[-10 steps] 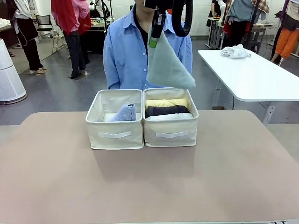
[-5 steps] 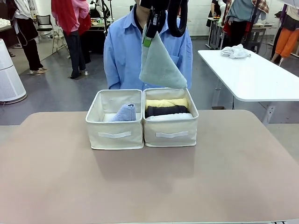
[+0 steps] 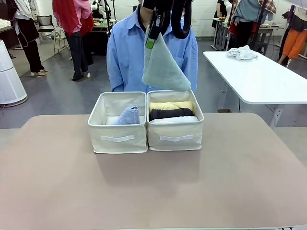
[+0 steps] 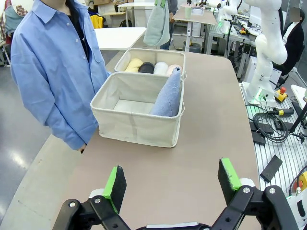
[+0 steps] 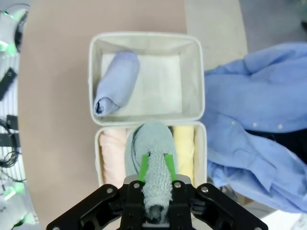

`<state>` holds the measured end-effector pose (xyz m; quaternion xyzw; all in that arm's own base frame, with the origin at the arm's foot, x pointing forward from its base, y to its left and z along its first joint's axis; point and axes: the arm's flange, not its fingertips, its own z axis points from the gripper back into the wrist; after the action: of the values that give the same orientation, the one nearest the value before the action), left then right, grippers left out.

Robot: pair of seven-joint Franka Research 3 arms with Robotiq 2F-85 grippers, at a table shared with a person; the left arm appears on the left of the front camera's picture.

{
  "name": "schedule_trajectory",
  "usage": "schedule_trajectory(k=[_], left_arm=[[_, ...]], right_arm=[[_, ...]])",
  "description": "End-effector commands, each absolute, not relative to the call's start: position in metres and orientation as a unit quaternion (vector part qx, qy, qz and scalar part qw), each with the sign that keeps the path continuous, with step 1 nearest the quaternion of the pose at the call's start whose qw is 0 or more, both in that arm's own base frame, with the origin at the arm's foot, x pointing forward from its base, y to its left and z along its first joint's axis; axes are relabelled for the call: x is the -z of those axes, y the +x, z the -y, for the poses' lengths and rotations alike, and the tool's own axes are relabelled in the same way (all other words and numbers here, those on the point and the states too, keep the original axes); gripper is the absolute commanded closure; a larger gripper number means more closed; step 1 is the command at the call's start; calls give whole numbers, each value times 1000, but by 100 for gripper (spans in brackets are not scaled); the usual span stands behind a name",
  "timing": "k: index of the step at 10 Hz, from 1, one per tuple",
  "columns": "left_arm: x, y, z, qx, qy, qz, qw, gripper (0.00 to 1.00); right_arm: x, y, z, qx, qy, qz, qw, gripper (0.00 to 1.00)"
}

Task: Sort the towels based on their folding style.
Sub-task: Pick up another triangle-folded towel from the table and place it in the left Fabric basket.

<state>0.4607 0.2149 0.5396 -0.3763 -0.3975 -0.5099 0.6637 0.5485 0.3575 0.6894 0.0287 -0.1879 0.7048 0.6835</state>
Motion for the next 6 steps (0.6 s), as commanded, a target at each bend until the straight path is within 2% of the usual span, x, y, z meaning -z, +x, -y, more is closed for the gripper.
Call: schedule_trajectory(k=[1,4,6], left_arm=[[-540,459,-216,510,-376,396,664,0],[-540,459,-216,510,-376,396,664,0],[-540,459,-216,510,-376,396,664,0]], right_arm=[[-683,543,-391,-703,42,206,679,85],[-682,541,-419,-688,65,241,681,85],[-671,546,-434,-661,73,260,700,85]])
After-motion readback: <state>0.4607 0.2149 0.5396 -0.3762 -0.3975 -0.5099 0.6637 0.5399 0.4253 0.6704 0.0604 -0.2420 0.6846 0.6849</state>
